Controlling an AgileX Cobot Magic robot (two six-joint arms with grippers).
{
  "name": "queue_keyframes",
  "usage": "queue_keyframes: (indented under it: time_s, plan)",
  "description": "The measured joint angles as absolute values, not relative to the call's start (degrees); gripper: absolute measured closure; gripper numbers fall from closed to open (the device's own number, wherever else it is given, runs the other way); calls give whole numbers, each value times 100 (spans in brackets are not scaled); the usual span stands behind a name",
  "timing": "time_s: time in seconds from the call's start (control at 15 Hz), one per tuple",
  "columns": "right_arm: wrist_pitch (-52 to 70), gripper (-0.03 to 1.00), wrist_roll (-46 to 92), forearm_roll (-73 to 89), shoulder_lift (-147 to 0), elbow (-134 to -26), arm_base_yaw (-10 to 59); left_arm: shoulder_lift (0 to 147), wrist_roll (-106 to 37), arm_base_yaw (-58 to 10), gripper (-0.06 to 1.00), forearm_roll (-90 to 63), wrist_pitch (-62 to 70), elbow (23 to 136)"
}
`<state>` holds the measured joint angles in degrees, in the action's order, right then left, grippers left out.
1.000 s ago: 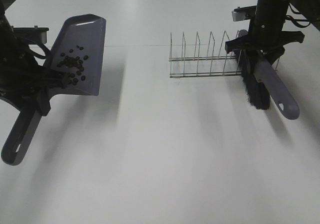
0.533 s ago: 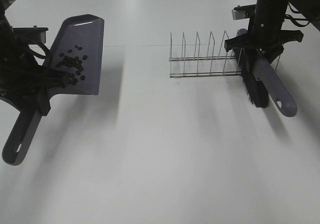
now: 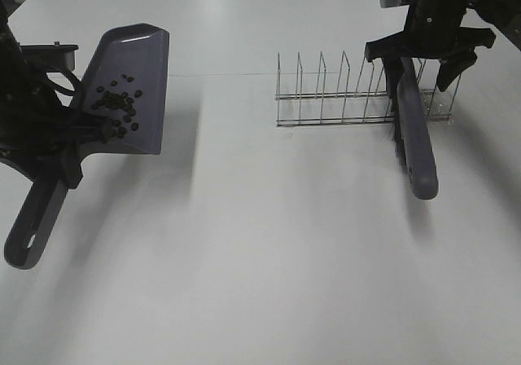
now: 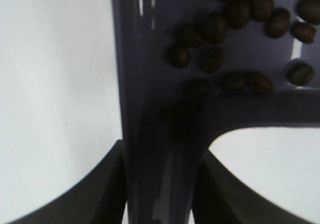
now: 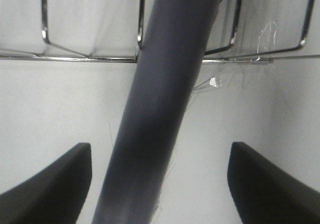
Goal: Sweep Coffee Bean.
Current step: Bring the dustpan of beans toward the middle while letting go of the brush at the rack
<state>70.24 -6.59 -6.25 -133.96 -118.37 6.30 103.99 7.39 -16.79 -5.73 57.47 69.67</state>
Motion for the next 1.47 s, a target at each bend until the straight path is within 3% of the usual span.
queue_keyframes:
  time_s: [0.53, 0.93, 1.2, 1.47]
  plan:
    - [6984, 31, -413, -435, -11952, -11333, 630, 10795, 865, -1679, 62, -974, 5552, 6967]
    - [6984, 31, -246, -430, -9981, -9328, 630, 11585, 859, -1679, 62, -1043, 5306, 7151]
    - [6996, 31, -235, -407, -8308, -7809, 630, 12215, 859, -1679, 62, -1152, 5340, 7895]
    - [7002, 31, -218, -332, -7242, -7087, 630, 12490, 859, -1679, 62, -1203, 5283, 7976]
